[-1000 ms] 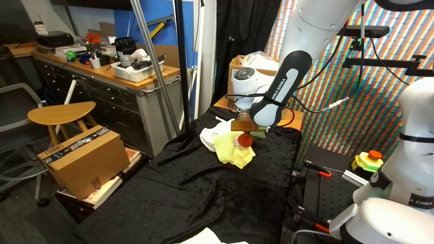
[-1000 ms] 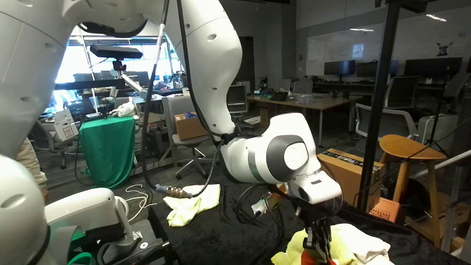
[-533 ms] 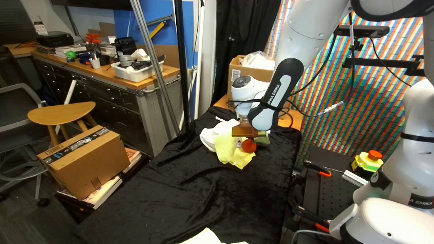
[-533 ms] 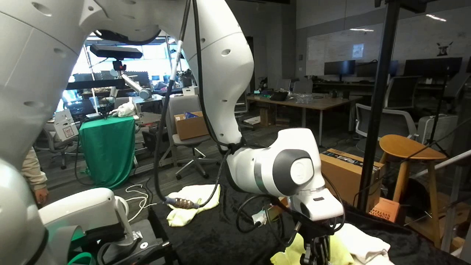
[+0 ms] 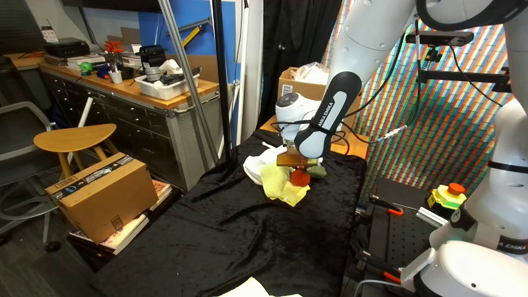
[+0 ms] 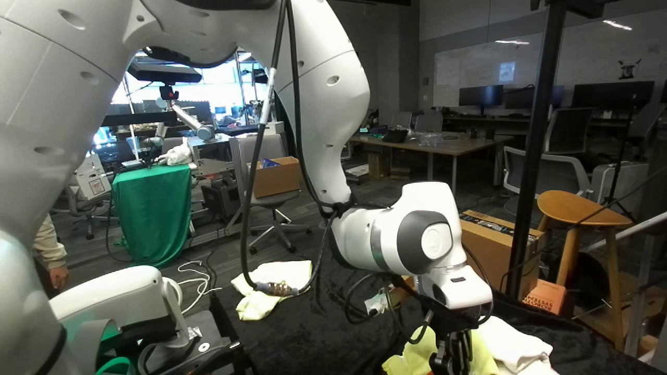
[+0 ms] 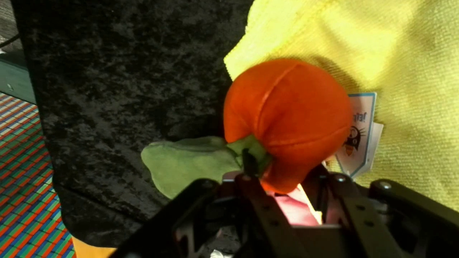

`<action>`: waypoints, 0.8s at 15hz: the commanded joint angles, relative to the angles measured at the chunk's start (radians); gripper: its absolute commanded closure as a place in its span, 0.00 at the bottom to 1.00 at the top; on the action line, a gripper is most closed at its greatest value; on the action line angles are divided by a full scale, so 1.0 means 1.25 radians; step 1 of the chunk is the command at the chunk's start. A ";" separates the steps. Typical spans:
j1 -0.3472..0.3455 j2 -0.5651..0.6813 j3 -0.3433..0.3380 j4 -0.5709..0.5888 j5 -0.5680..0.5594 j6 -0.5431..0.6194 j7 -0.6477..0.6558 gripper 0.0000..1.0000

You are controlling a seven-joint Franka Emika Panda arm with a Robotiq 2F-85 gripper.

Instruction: Pile up all the objects on the table

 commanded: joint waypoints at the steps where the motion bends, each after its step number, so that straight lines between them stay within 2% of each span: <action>1: 0.002 -0.008 -0.004 0.019 -0.014 -0.028 0.017 0.32; 5: 0.027 -0.040 -0.035 0.009 -0.052 -0.043 0.040 0.03; 6: 0.032 -0.048 -0.041 0.007 -0.064 -0.045 0.046 0.00; 10: 0.057 -0.089 -0.066 -0.017 -0.143 -0.038 0.092 0.00; 12: 0.065 -0.115 -0.060 -0.027 -0.197 -0.037 0.101 0.00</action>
